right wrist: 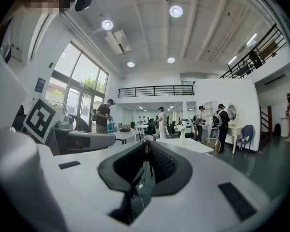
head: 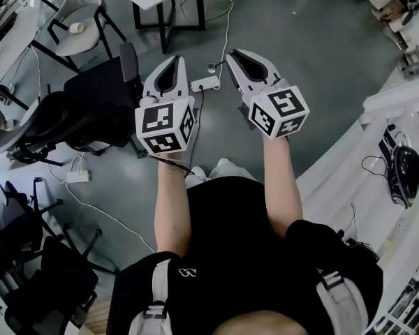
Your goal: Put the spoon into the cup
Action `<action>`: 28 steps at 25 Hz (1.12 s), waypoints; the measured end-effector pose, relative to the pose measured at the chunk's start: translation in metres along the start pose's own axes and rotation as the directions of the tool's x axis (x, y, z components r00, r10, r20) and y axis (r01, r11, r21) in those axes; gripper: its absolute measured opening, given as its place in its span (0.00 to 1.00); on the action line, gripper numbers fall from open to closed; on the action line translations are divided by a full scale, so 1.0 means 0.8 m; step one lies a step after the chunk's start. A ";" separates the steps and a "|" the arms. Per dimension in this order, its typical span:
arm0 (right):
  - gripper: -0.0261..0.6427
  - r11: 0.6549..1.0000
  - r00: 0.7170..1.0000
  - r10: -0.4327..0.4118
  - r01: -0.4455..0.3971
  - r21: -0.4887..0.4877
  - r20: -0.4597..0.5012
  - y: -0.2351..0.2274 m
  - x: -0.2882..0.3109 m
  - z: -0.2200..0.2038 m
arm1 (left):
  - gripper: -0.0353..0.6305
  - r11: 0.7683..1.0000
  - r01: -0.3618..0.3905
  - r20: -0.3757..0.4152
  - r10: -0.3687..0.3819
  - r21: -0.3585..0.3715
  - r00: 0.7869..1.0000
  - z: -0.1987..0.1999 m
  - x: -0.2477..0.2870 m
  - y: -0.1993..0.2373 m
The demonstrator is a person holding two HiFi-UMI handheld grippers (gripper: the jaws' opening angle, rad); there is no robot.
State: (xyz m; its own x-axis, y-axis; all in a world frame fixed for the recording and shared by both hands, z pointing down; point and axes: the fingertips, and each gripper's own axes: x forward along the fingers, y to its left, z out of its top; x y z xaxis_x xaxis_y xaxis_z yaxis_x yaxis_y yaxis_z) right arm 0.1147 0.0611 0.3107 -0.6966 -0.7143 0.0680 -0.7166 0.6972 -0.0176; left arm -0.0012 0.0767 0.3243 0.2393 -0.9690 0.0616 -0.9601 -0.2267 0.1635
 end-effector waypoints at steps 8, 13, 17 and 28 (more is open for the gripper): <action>0.11 0.998 0.999 0.037 -0.037 -0.040 -0.006 0.011 0.018 0.005 | 0.08 1.000 0.000 0.016 0.000 -0.003 1.000 0.009 0.005 0.013; 0.11 0.999 0.999 0.040 -0.040 -0.011 0.020 0.017 0.026 0.015 | 0.08 1.000 -0.017 0.038 0.018 -0.021 0.999 0.015 0.001 0.030; 0.11 1.000 1.000 0.022 -0.022 -0.014 0.009 0.014 0.033 0.010 | 0.08 0.999 -0.025 0.034 0.027 -0.044 0.999 0.012 0.002 0.052; 0.11 0.997 0.999 0.003 -0.006 -0.076 -0.043 0.017 0.061 0.008 | 0.08 0.993 -0.098 0.024 0.100 -0.063 0.995 0.006 -0.011 0.125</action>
State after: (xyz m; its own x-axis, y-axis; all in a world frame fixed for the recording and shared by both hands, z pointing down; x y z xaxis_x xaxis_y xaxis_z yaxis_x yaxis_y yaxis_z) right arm 0.0707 0.0353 0.3072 -0.6962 -0.7092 0.1110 -0.7079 0.7040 0.0576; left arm -0.0998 0.0619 0.3356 0.1388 -0.9888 0.0542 -0.9680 -0.1239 0.2181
